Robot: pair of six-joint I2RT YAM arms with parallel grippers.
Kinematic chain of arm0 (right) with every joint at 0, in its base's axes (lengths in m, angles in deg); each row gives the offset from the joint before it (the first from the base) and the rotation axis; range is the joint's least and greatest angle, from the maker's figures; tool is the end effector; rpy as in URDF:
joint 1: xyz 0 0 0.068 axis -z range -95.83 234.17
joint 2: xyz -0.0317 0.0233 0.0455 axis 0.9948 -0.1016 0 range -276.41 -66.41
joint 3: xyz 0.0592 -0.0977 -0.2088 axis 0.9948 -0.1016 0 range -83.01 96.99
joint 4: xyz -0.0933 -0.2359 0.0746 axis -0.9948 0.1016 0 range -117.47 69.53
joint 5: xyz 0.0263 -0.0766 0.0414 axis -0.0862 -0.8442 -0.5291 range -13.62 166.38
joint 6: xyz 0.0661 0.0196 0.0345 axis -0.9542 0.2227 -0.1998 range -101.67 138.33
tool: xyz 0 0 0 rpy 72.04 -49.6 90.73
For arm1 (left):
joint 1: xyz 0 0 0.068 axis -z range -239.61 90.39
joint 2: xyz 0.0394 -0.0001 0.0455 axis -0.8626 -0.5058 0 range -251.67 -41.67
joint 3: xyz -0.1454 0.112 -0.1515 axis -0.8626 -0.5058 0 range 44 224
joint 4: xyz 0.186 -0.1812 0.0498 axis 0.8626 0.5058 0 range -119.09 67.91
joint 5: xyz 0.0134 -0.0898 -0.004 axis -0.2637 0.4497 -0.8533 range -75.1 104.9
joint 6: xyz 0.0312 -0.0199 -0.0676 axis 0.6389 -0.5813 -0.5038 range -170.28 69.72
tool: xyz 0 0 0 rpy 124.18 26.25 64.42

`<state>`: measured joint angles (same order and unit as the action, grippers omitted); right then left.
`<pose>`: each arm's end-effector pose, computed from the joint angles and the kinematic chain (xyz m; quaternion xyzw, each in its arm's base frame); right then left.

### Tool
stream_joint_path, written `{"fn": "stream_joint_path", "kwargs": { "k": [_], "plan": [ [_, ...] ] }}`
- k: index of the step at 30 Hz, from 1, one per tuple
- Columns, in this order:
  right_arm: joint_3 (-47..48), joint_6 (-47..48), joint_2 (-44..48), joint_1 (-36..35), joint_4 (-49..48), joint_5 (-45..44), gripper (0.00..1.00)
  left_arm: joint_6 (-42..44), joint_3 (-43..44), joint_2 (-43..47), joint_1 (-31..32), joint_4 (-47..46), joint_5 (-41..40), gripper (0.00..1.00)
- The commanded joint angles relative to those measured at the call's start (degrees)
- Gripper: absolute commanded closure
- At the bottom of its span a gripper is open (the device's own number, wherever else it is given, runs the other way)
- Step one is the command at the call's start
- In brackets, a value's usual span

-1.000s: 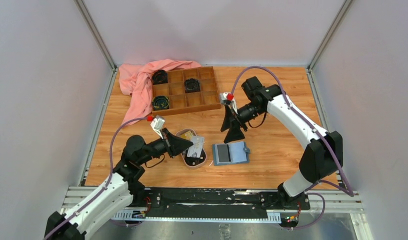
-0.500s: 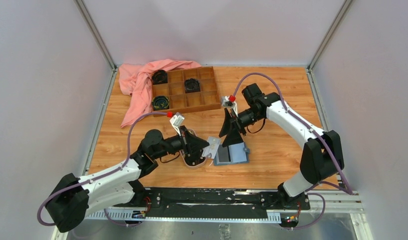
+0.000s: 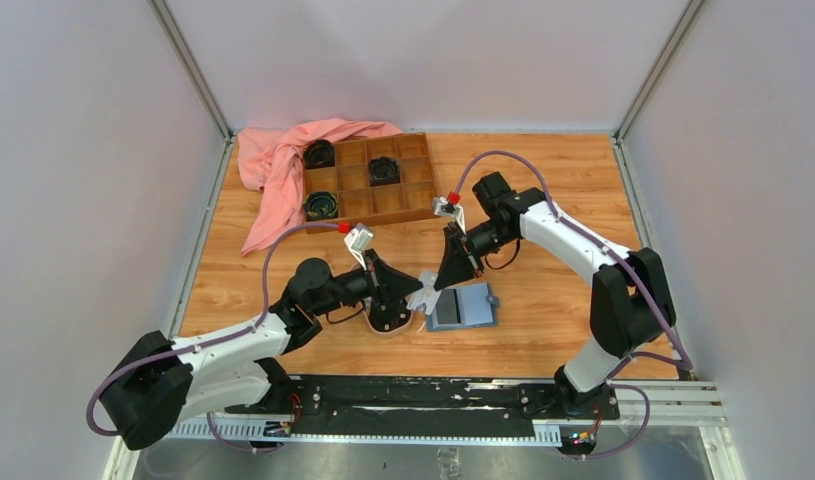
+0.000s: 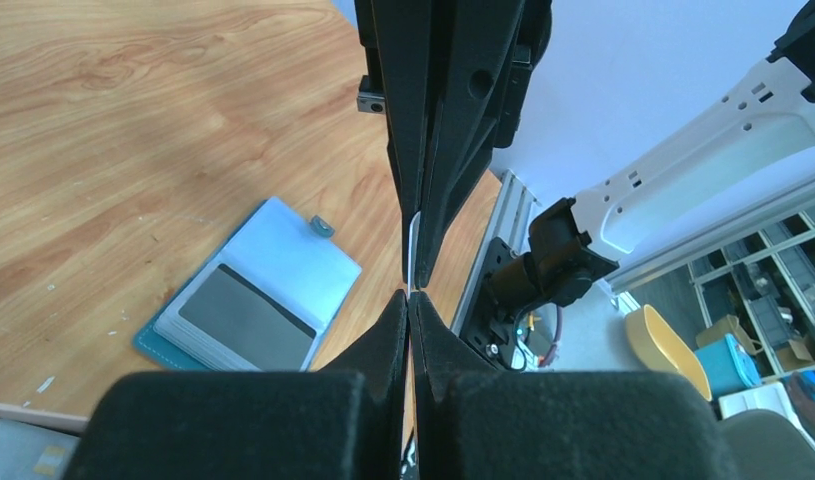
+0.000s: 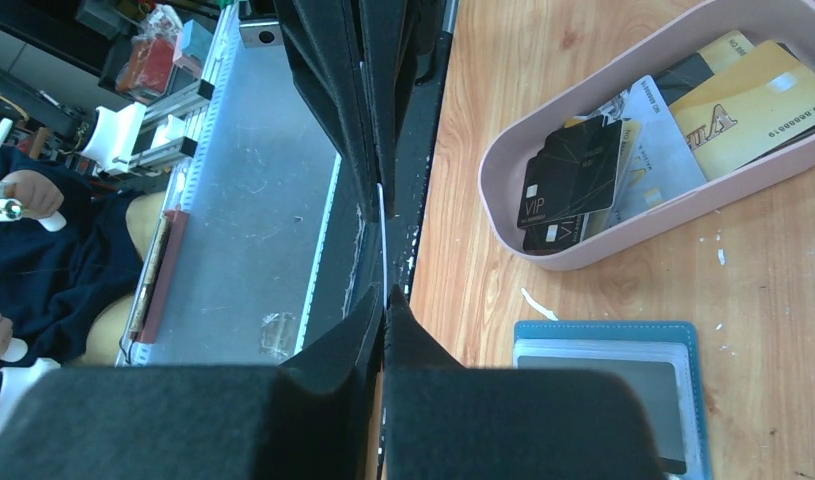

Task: Put the credit cards into the card holder
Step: Pick up the credit card from the storage box.

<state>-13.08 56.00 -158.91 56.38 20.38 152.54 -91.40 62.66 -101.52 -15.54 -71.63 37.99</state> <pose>0.2465 0.2019 0.2167 -0.5076 0.5958 0.5940 0.1857 0.1733 -0.2034 0.1953 0.1608 0.6807 -0.5774 0.4213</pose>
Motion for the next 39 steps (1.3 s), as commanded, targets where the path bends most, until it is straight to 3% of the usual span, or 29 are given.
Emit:
{"fn": "stream_joint_path", "kwargs": {
  "k": [1,5,9,16,23,30,36,39],
  "plan": [
    [-0.04,-0.4,-0.33,-0.7,0.31,1.72,1.0,0.2,0.33,-0.06,0.49,-3.88,-0.44,0.95],
    [-0.4,0.88,0.31,-0.69,0.67,0.17,1.0,2.04,-1.3,1.59,0.33,-3.52,1.35,0.57],
    [0.78,7.82,-0.06,-0.75,5.66,-8.2,1.0,5.36,-1.29,4.69,-2.79,3.38,7.66,0.37],
    [8.32,25.75,-5.83,-1.76,24.29,-11.76,1.0,12.8,2.87,3.95,-6.01,13.33,17.67,0.33],
    [9.07,26.1,-7.35,-3.91,25.1,-14.13,1.0,13.31,8.19,-5.7,-5.73,13.36,21.25,0.35],
    [9.94,27.06,-8.12,-3.94,26.79,-12.52,1.0,14.66,11.28,-10.95,-3.82,13.37,21.09,0.43],
    [10.55,27.26,-7.25,-0.04,28.61,-6.12,1.0,15.33,7.14,-6.37,-3.82,13.13,17.27,0.42],
    [10.27,26.18,-7.25,1.66,28.46,-2.57,1.0,9.35,1.52,-2.23,-3.82,5.6,13.47,0.41]
  ]
}}
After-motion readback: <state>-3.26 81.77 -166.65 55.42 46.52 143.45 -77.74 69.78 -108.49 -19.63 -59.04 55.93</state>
